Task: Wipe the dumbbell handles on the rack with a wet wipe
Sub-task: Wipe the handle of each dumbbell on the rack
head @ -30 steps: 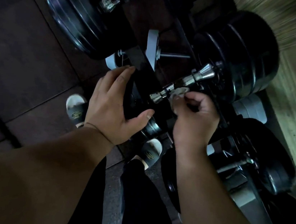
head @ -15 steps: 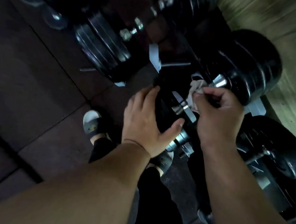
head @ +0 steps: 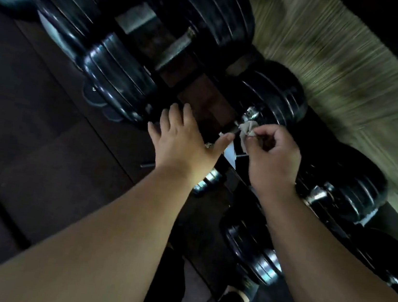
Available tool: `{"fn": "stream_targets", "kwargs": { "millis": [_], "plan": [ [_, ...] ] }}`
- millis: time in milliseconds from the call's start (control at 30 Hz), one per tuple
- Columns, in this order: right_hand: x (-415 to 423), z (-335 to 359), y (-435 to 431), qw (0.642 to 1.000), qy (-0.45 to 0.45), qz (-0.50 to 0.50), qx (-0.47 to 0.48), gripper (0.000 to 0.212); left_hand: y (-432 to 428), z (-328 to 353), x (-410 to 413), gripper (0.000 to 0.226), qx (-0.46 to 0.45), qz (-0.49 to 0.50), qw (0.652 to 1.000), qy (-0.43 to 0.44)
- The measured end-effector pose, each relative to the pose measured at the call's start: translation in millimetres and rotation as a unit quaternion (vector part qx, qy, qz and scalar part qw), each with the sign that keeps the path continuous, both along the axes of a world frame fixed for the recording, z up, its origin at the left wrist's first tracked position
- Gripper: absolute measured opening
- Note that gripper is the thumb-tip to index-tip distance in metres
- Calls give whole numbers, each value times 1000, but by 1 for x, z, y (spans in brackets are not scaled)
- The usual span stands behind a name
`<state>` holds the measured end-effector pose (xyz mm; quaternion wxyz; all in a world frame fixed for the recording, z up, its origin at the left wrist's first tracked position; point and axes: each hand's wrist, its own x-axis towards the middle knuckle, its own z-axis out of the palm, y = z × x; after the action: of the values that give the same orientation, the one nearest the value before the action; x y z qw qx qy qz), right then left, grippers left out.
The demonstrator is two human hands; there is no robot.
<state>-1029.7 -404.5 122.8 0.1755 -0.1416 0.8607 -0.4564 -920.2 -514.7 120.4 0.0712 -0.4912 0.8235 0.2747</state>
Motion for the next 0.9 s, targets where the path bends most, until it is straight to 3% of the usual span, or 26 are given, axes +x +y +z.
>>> {"fn": "stream_targets", "kwargs": {
  "millis": [133, 400, 633, 800, 900],
  "plan": [
    [-7, -23, -22, 1000, 21, -10, 20, 10, -1, -27, 2, 100, 3, 21, 1000, -2],
    [-4, -60, -27, 983, 181, 21, 36, 17, 0, -39, 9, 76, -14, 41, 995, 84],
    [-1, -72, -22, 970, 176, 160, 54, 34, 2, -51, 13, 65, -51, 44, 990, 123],
    [-10, -72, -20, 967, 208, 145, 17, 26, 2, -51, 12, 66, -53, 42, 990, 122],
    [4, -76, -15, 944, 141, 295, 32, 38, 2, -51, 13, 69, -48, 41, 991, 114]
  ]
}}
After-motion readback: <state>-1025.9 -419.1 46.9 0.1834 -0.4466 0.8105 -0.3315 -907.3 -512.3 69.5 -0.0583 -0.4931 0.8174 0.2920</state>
